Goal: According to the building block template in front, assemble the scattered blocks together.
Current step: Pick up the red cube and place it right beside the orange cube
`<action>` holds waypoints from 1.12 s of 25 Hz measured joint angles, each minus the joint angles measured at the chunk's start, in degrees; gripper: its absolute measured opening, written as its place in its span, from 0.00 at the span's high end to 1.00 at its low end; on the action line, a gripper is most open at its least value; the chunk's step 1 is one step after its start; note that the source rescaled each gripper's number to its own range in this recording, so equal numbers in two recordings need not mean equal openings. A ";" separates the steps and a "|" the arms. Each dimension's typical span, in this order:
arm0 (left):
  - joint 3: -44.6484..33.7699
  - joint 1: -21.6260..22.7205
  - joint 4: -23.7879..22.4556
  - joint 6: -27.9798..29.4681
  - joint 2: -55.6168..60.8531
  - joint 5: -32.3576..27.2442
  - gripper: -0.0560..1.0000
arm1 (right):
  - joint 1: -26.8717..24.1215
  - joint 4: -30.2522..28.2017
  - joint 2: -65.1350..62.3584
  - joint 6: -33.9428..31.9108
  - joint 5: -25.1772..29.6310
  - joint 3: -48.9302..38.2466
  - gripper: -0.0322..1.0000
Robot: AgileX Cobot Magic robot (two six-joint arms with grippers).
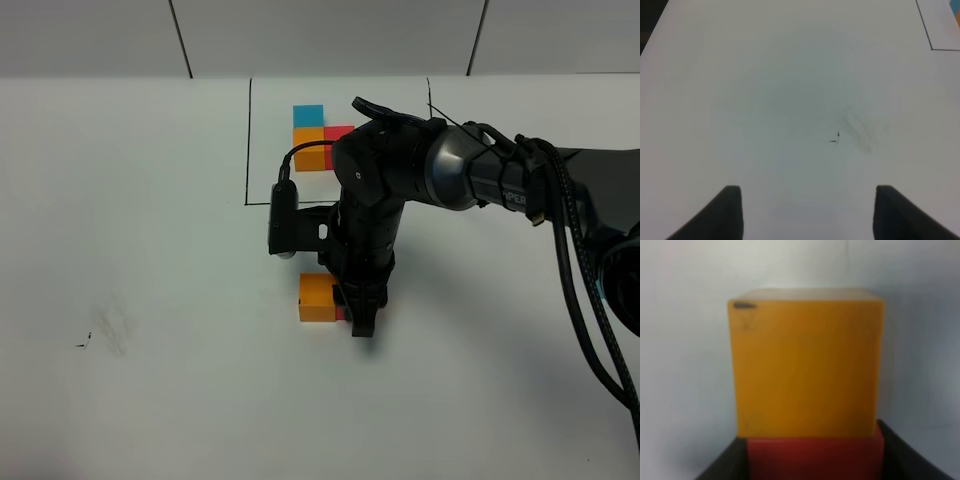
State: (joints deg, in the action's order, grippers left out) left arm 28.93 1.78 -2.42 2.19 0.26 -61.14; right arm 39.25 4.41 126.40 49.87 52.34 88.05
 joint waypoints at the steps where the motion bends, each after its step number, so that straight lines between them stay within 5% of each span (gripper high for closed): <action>1: 0.00 0.00 0.00 0.00 0.00 0.00 0.74 | 0.00 0.04 0.06 0.00 0.04 0.06 0.97; 16: 0.00 0.00 0.00 -0.05 0.00 0.00 0.74 | 0.00 0.22 0.11 -1.70 0.31 0.06 0.92; 18: 0.00 0.00 0.00 -0.05 0.00 0.00 0.74 | 0.11 0.27 0.24 -1.70 0.54 -0.10 0.78; 24: 0.00 0.00 0.00 -0.04 0.00 0.00 0.74 | 0.38 -1.70 -1.96 -7.65 0.88 -0.16 0.10; 28: 0.00 0.00 0.00 -0.04 0.00 0.00 0.74 | 0.42 -4.41 -5.53 -15.12 1.21 -0.16 0.00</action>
State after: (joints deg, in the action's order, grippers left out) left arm 28.93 1.78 -2.42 2.14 0.26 -61.14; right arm 39.67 0.00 120.87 34.75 53.55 87.89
